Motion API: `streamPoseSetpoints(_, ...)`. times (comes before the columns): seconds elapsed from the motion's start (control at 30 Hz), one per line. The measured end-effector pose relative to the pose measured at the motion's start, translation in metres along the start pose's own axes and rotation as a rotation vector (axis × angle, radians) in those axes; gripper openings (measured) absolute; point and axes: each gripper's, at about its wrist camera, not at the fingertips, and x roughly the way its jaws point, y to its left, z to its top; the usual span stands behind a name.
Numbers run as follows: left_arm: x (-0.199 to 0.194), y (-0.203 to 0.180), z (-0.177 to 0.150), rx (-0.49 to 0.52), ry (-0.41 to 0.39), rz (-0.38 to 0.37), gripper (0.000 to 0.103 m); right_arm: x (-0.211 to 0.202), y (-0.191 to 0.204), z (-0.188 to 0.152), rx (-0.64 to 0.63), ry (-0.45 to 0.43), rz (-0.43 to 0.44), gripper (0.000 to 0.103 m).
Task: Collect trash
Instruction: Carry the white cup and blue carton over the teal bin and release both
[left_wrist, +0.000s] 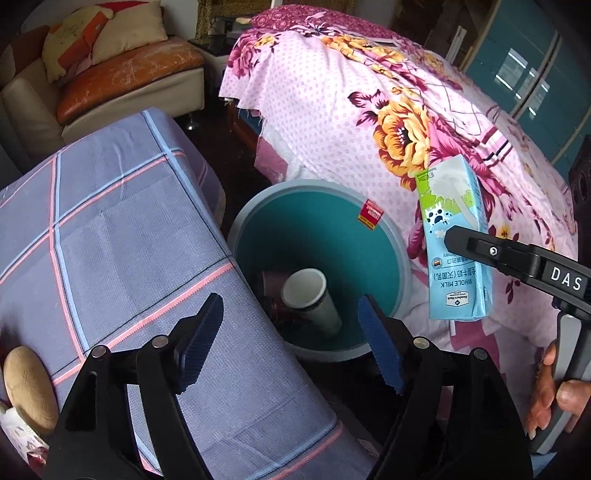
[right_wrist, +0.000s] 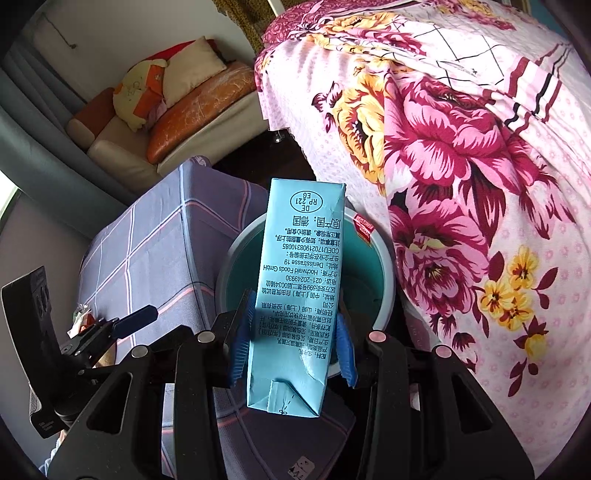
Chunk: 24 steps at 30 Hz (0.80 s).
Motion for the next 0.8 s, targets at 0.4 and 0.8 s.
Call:
streamPoseSetpoints(0.4,-0.021,0.022,-0.012,-0.043,-0.018,0.01,0.091,0.02,0.004,-0.002,0.009,0.055,-0.019,0.042)
streamPoseSetpoints(0.8,-0.045,0.037,-0.026,-0.077,-0.034,0.002,0.092,0.013,0.024,-0.01,-0.003,0.066,-0.041,0.08)
